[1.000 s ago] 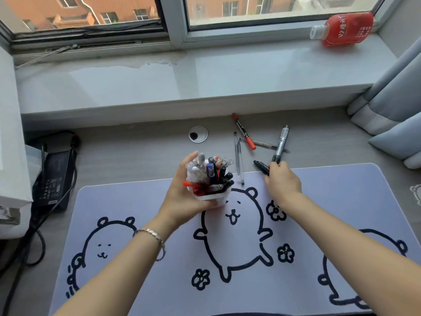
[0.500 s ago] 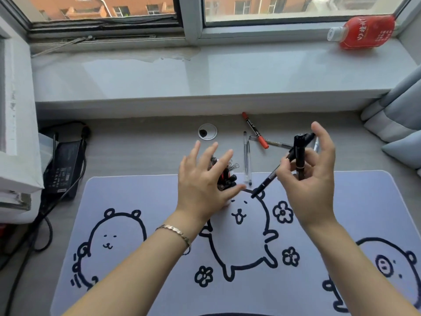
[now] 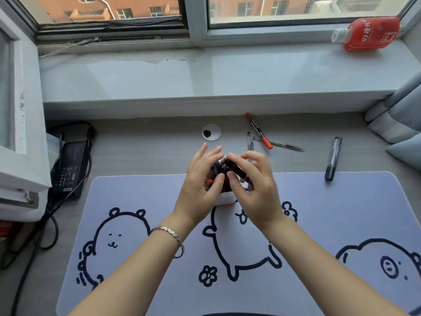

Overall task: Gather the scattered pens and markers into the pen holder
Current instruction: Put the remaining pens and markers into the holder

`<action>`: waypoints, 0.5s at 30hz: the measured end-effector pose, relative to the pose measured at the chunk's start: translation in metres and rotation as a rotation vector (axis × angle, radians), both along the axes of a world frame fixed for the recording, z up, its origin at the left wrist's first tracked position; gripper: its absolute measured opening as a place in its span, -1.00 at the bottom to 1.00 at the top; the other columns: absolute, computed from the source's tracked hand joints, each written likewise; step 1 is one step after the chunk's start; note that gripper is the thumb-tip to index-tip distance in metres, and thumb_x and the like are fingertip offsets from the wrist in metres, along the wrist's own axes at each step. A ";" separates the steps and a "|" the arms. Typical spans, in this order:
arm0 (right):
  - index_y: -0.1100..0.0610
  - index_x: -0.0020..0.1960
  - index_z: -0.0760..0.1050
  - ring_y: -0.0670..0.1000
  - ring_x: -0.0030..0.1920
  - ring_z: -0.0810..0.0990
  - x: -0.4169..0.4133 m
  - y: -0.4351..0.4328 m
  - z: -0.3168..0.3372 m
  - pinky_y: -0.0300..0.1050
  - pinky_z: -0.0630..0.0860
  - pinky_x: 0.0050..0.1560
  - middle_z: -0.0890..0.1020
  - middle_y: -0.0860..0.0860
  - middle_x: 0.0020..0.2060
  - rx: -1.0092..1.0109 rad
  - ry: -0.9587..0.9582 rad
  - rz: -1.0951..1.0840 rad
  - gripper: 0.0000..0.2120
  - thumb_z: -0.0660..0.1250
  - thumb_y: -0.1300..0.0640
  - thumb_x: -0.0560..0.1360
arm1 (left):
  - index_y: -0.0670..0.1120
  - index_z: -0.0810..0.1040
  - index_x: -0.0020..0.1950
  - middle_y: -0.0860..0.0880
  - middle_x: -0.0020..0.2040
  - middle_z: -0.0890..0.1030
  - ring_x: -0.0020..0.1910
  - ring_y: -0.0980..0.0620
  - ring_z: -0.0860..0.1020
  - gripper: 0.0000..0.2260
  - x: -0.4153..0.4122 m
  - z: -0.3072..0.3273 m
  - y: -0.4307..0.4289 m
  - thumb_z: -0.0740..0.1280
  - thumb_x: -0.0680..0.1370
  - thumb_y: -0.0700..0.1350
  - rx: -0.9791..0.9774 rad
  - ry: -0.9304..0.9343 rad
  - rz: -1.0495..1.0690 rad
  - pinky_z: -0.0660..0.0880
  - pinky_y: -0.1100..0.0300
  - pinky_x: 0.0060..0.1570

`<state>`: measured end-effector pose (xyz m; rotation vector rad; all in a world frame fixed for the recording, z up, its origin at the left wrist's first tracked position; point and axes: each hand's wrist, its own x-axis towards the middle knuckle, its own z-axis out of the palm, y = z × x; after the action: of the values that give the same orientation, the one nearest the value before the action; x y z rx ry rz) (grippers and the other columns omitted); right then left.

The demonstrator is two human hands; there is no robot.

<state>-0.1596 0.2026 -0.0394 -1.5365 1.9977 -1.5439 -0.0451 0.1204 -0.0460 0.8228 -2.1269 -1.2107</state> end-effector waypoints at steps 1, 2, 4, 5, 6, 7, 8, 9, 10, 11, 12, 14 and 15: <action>0.13 0.15 0.52 -0.12 -0.15 0.50 -0.002 0.001 0.004 -0.34 0.51 -0.17 0.45 -0.08 -0.07 0.057 -0.042 0.019 -0.73 0.32 0.19 0.45 | 0.03 0.37 0.29 0.29 0.31 0.31 0.48 0.19 0.11 -0.65 0.000 0.000 0.000 0.18 0.50 -0.09 -0.005 -0.012 -0.006 0.20 0.30 0.40; 0.15 0.08 0.56 -0.14 -0.16 0.50 -0.006 0.002 0.007 -0.34 0.49 -0.17 0.45 -0.10 -0.11 0.146 -0.073 0.046 -0.78 0.35 0.20 0.44 | 0.03 0.37 0.29 0.30 0.31 0.30 0.48 0.17 0.11 -0.65 0.000 0.000 0.000 0.16 0.50 -0.08 -0.008 -0.022 -0.011 0.18 0.31 0.40; 0.20 -0.02 0.60 -0.23 -0.19 0.48 -0.012 0.006 0.007 -0.40 0.43 -0.15 0.48 -0.09 -0.17 0.308 -0.079 0.096 -0.86 0.39 0.22 0.43 | 0.02 0.37 0.30 0.32 0.31 0.29 0.47 0.17 0.12 -0.65 -0.001 0.002 0.000 0.15 0.50 -0.09 0.001 -0.037 -0.013 0.20 0.21 0.42; 0.20 -0.01 0.60 -0.25 -0.19 0.47 -0.014 0.009 0.007 -0.43 0.40 -0.14 0.50 -0.09 -0.17 0.350 -0.072 0.107 -0.86 0.38 0.21 0.44 | 0.02 0.38 0.30 0.33 0.31 0.29 0.47 0.18 0.12 -0.65 -0.001 0.002 0.000 0.16 0.51 -0.12 0.006 -0.042 -0.012 0.22 0.15 0.42; 0.17 0.01 0.61 -0.25 -0.17 0.47 -0.016 0.011 0.006 -0.45 0.39 -0.12 0.51 -0.09 -0.17 0.363 -0.074 0.111 -0.85 0.38 0.20 0.44 | 0.02 0.39 0.29 0.33 0.31 0.28 0.46 0.19 0.12 -0.66 -0.001 0.003 0.001 0.17 0.52 -0.16 0.009 -0.046 -0.010 0.22 0.12 0.42; 0.12 0.04 0.60 -0.26 -0.15 0.48 -0.017 0.013 0.008 -0.46 0.38 -0.10 0.52 -0.09 -0.15 0.343 -0.102 0.097 -0.83 0.37 0.17 0.45 | 0.02 0.39 0.29 0.33 0.31 0.28 0.46 0.20 0.11 -0.65 -0.002 0.003 0.001 0.16 0.52 -0.18 0.008 -0.055 -0.008 0.21 0.15 0.42; 0.02 0.07 0.57 -0.27 -0.13 0.49 -0.019 0.015 0.012 -0.46 0.39 -0.10 0.52 -0.10 -0.14 0.300 -0.169 0.052 -0.81 0.34 0.12 0.46 | 0.01 0.40 0.29 0.31 0.32 0.28 0.46 0.21 0.11 -0.65 -0.002 0.004 0.001 0.16 0.52 -0.19 0.003 -0.068 -0.006 0.17 0.23 0.42; -0.10 0.09 0.51 -0.25 -0.16 0.49 -0.022 0.018 0.017 -0.45 0.40 -0.13 0.51 -0.13 -0.15 0.245 -0.262 -0.008 -0.80 0.29 0.06 0.47 | 0.01 0.41 0.30 0.28 0.33 0.29 0.46 0.21 0.10 -0.65 -0.002 0.004 0.001 0.15 0.52 -0.19 -0.007 -0.084 -0.005 0.11 0.34 0.41; -0.18 0.10 0.44 -0.22 -0.25 0.47 -0.026 0.021 0.022 -0.42 0.40 -0.21 0.48 -0.13 -0.19 0.186 -0.372 -0.064 -0.80 0.22 0.03 0.50 | 0.01 0.42 0.29 0.25 0.35 0.29 0.46 0.20 0.10 -0.65 -0.003 0.005 0.002 0.15 0.52 -0.20 -0.019 -0.101 -0.007 0.05 0.44 0.39; -0.20 0.11 0.40 -0.18 -0.33 0.40 -0.030 0.025 0.027 -0.39 0.38 -0.31 0.44 -0.11 -0.26 0.129 -0.484 -0.108 -0.80 0.16 0.04 0.55 | 0.02 0.44 0.28 0.21 0.35 0.30 0.46 0.19 0.11 -0.65 -0.003 0.007 0.002 0.14 0.53 -0.22 -0.026 -0.116 -0.011 0.01 0.50 0.36; -0.18 0.13 0.39 -0.16 -0.37 0.34 -0.036 0.030 0.032 -0.37 0.34 -0.38 0.39 -0.09 -0.32 0.080 -0.570 -0.138 -0.79 0.10 0.08 0.59 | 0.01 0.46 0.27 0.18 0.34 0.32 0.45 0.17 0.12 -0.64 -0.003 0.008 0.002 0.13 0.53 -0.23 -0.030 -0.129 -0.016 0.00 0.54 0.33; -0.15 0.11 0.40 -0.14 -0.37 0.33 -0.045 0.039 0.038 -0.33 0.36 -0.32 0.37 -0.11 -0.36 0.016 -0.631 -0.189 -0.74 0.03 0.15 0.62 | -0.01 0.48 0.25 0.14 0.28 0.39 0.44 0.12 0.17 -0.64 -0.004 0.013 0.003 0.12 0.52 -0.23 -0.051 -0.151 -0.025 0.04 0.52 0.32; -0.16 0.08 0.41 -0.15 -0.33 0.38 -0.048 0.043 0.040 -0.30 0.40 -0.22 0.42 -0.14 -0.37 0.003 -0.627 -0.210 -0.72 0.02 0.16 0.62 | -0.02 0.49 0.25 0.11 0.23 0.44 0.42 0.09 0.21 -0.65 -0.006 0.015 0.004 0.11 0.51 -0.17 -0.079 -0.172 -0.027 0.11 0.44 0.34</action>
<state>-0.2077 0.2452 0.0004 -0.7111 1.8100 -1.8039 -0.0512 0.1245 -0.0308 0.8941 -2.3149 -1.0956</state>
